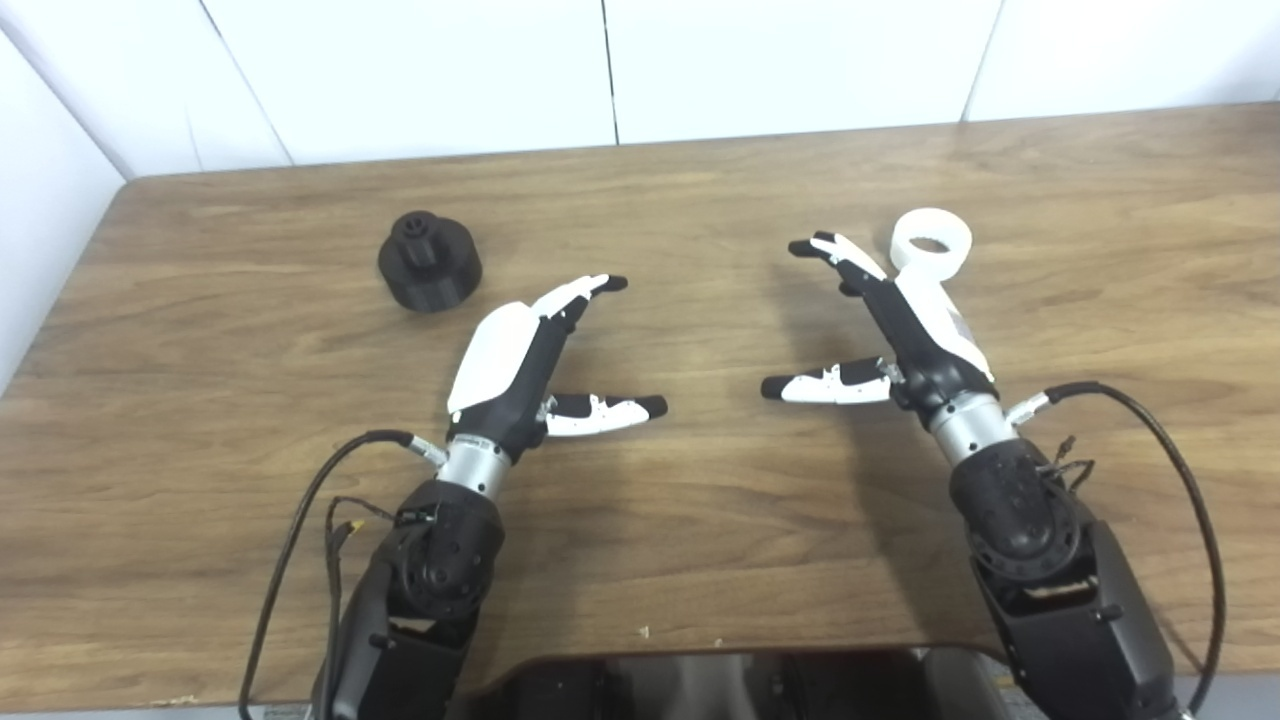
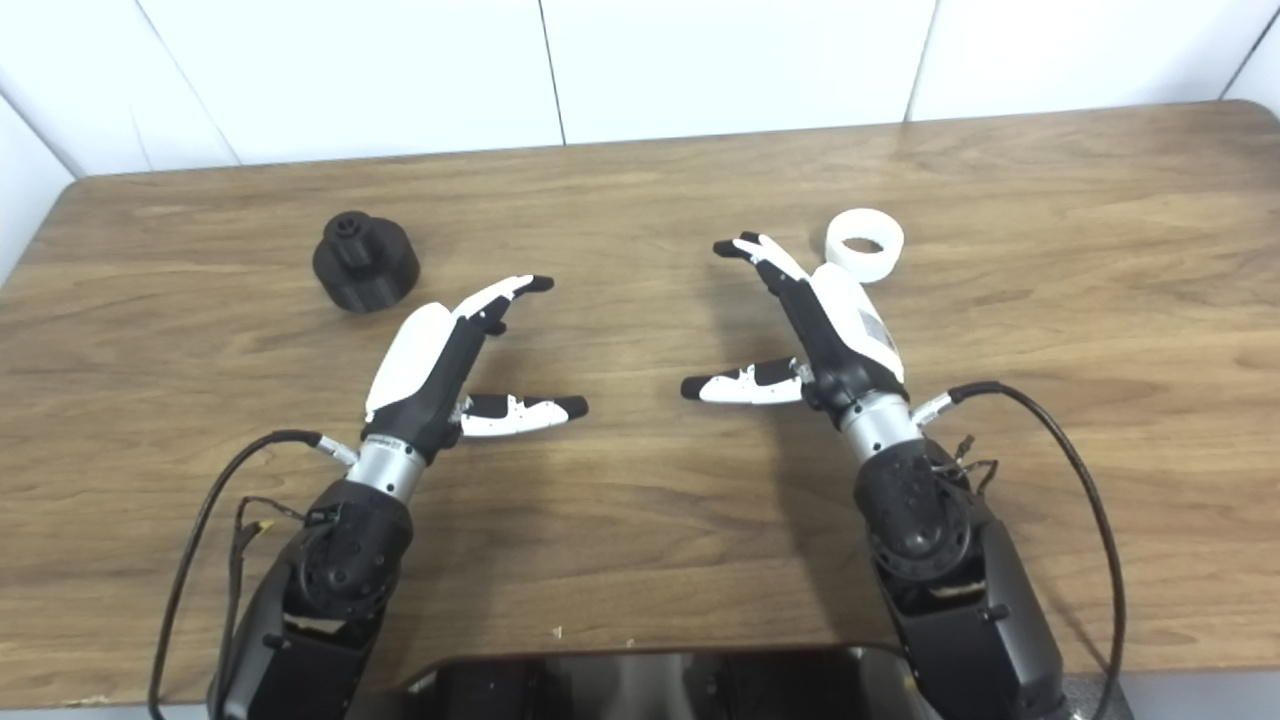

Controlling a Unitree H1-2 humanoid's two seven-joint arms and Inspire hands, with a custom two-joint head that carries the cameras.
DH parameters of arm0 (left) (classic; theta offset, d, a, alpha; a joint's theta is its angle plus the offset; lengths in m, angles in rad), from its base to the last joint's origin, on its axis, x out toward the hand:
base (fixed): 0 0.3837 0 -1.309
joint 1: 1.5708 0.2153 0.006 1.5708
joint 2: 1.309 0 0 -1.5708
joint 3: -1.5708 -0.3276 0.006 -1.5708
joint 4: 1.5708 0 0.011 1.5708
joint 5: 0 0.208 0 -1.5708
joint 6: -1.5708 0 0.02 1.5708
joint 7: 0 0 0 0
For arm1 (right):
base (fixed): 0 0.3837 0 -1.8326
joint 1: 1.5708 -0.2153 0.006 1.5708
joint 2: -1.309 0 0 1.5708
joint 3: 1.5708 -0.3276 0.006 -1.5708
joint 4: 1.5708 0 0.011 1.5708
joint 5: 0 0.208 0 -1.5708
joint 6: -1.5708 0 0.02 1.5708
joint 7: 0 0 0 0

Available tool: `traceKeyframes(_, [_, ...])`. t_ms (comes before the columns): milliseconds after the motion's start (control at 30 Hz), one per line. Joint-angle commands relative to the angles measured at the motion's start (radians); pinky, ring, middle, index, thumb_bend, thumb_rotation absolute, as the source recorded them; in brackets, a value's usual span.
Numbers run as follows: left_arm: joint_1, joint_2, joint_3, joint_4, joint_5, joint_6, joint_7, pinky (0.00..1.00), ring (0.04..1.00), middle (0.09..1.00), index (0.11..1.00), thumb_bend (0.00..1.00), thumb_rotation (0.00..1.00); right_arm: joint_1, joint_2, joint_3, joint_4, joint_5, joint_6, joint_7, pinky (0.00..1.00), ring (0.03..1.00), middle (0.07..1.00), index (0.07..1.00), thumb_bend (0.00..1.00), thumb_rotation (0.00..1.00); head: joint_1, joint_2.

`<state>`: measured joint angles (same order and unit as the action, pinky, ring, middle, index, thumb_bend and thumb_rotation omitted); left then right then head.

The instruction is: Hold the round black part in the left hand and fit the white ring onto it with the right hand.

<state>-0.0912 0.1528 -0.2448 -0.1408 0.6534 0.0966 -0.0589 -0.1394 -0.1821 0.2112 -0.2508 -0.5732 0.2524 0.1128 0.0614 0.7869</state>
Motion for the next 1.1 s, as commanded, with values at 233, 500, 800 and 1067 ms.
traceKeyframes(233, [-0.047, 0.001, 0.004, -0.023, -0.001, -0.019, 0.012, 0.75, 0.904, 0.897, 0.841, 0.91, 0.35, -0.049, 0.002, -0.009, -0.037, 0.005, -0.024, -0.008, 0.84, 0.920, 0.943, 0.862, 0.84, 0.22, 0.002, 0.000])
traceKeyframes(500, [-0.046, -0.011, 0.004, -0.021, 0.006, -0.015, 0.026, 0.78, 0.917, 0.909, 0.844, 0.90, 0.33, -0.048, -0.013, -0.015, -0.027, 0.014, -0.045, -0.013, 0.82, 0.915, 0.942, 0.859, 0.84, 0.23, 0.104, -0.019])
traceKeyframes(800, [-0.050, -0.038, -0.015, -0.014, 0.052, 0.009, 0.033, 0.78, 0.932, 0.919, 0.853, 0.88, 0.39, -0.040, -0.043, -0.040, -0.011, 0.060, -0.084, -0.012, 0.76, 0.901, 0.945, 0.861, 0.83, 0.18, 0.240, -0.053])
traceKeyframes(1067, [-0.045, -0.041, -0.010, -0.021, 0.064, 0.019, 0.036, 0.79, 0.934, 0.922, 0.857, 0.87, 0.38, -0.037, -0.055, -0.043, -0.013, 0.072, -0.088, -0.010, 0.75, 0.899, 0.942, 0.859, 0.84, 0.18, 0.241, -0.056])
